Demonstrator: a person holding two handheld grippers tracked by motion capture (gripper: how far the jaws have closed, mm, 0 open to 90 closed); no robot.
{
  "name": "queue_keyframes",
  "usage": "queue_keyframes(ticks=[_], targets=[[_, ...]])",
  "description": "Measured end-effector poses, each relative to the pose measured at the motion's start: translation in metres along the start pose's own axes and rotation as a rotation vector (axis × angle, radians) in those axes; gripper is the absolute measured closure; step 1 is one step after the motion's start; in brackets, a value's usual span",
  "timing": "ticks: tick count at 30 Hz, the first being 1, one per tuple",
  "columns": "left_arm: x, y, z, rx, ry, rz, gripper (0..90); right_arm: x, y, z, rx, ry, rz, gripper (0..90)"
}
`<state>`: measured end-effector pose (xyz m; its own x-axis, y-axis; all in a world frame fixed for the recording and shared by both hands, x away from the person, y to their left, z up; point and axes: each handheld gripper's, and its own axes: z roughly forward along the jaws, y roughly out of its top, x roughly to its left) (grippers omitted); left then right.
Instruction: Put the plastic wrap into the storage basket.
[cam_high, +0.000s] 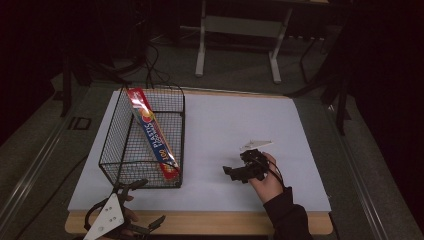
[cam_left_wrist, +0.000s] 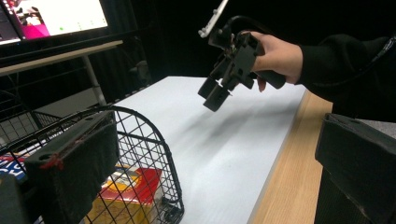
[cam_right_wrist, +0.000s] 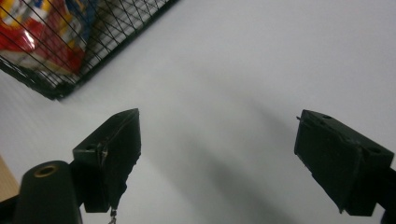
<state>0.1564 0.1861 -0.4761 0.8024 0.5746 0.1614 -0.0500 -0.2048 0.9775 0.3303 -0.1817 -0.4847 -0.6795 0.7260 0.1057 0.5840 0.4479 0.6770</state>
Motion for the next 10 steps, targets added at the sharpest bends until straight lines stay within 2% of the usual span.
queue_keyframes(ticks=[10], targets=[[0.0009, -0.0002, -0.0006, 0.000, -0.002, -0.003, 0.2, -0.0067, -0.0058, 0.0064, -0.002, 0.004, 0.006, 14.6]])
